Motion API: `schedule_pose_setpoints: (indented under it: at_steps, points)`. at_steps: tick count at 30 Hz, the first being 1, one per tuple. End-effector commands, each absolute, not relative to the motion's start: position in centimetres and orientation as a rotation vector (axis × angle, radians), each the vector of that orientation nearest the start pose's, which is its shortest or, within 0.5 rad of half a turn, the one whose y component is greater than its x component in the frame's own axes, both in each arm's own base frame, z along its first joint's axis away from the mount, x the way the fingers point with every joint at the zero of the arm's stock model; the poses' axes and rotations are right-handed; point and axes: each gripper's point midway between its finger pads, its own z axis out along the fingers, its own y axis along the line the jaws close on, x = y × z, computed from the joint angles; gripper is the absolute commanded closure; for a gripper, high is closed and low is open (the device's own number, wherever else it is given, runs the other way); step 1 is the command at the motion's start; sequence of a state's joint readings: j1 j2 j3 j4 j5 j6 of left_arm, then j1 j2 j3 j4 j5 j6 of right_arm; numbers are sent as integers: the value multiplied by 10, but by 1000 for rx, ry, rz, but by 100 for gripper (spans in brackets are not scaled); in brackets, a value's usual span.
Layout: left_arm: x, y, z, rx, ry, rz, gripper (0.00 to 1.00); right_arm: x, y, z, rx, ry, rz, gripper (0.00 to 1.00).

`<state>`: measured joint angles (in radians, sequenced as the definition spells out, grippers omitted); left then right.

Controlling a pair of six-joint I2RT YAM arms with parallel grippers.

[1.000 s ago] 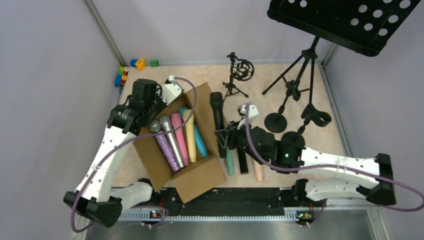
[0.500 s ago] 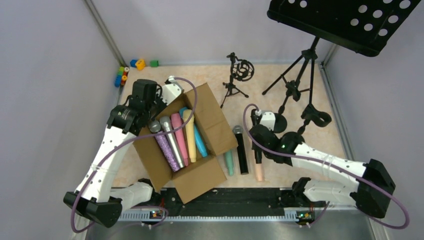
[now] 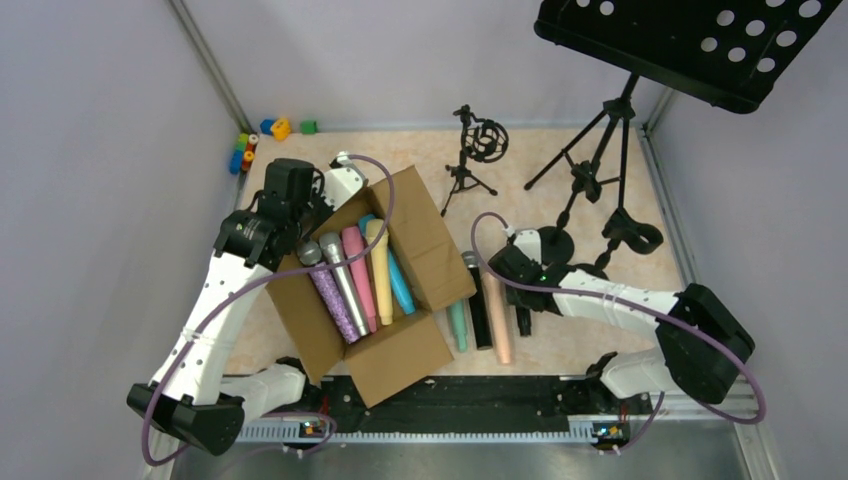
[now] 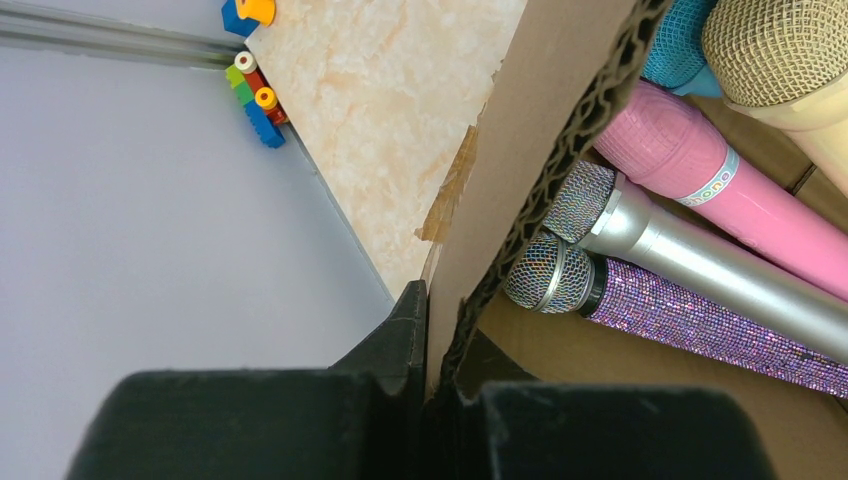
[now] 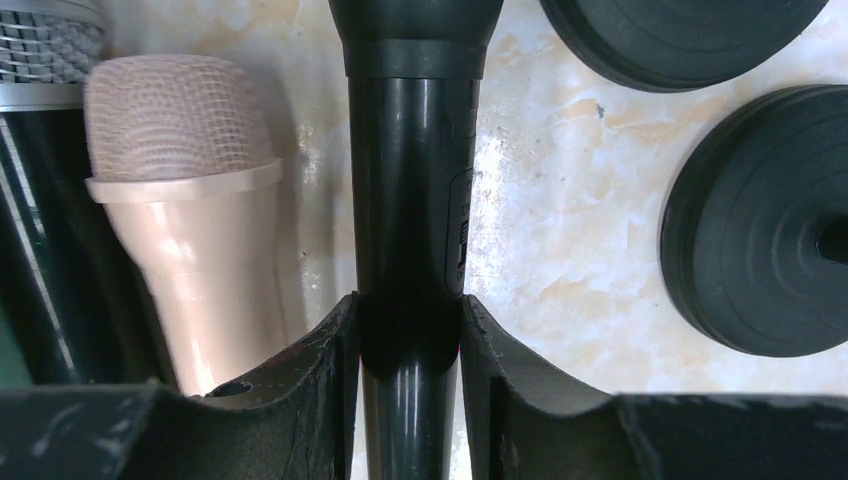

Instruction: Attach the microphones to the stand

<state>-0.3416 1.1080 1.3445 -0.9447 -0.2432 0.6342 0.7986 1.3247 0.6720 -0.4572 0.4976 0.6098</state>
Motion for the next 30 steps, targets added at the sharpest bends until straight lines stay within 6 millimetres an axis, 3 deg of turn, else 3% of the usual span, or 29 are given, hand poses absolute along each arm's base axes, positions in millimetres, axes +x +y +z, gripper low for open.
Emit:
schedule_pose_setpoints:
  at_steps: [1, 4, 6, 9, 12, 15, 18, 22, 26, 30]
  points:
    - [297, -41, 315, 871, 1973, 389, 100, 235, 147, 37, -72, 2472, -83, 79]
    - [296, -41, 314, 874, 1977, 388, 100, 238, 149, 41, -62, 2463, -72, 50]
    - [295, -41, 315, 871, 1974, 389, 100, 243, 152, 54, -60, 2444, -61, 40]
    - [296, -40, 315, 870, 1974, 394, 100, 254, 159, 96, -47, 2365, -4, 35]
    - [295, -39, 314, 869, 1978, 397, 100, 262, 176, 160, -40, 2237, 142, 32]
    - [294, -38, 310, 870, 1988, 403, 100, 255, 207, 216, -88, 2113, 261, 30]
    - [295, -37, 307, 875, 1997, 411, 100, 234, 251, 243, -180, 2049, 380, 30]
    - [295, -38, 309, 863, 1993, 402, 100, 199, 317, 246, -329, 2028, 535, 29]
    - [295, -40, 308, 860, 1996, 388, 100, 174, 370, 224, -442, 2054, 610, 29]
    - [296, -41, 308, 856, 1998, 380, 100, 175, 403, 198, -462, 2064, 649, 29]
